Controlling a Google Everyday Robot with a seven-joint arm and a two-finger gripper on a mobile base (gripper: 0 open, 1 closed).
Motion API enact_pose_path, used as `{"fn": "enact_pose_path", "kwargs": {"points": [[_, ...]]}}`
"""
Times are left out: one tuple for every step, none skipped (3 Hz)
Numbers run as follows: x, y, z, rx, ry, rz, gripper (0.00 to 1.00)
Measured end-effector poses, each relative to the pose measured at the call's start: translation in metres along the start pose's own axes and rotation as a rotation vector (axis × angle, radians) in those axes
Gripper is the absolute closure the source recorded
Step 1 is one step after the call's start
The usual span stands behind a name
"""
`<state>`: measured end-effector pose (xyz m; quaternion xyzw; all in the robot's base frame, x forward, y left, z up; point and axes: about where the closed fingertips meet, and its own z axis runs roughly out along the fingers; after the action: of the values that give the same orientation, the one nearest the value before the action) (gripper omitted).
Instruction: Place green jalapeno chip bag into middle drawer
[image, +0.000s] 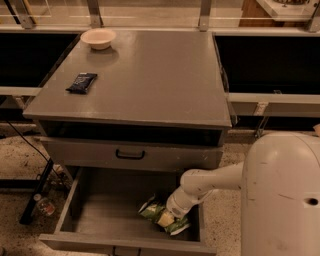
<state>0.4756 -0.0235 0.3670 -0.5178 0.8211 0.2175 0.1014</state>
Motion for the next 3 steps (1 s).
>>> {"fn": "enact_pose_path", "kwargs": {"points": [[0.0000,0.0000,0.0000,0.000,0.000,0.000,0.60],[0.0000,0.0000,0.0000,0.000,0.000,0.000,0.36],[0.0000,0.0000,0.0000,0.000,0.000,0.000,0.14]]}}
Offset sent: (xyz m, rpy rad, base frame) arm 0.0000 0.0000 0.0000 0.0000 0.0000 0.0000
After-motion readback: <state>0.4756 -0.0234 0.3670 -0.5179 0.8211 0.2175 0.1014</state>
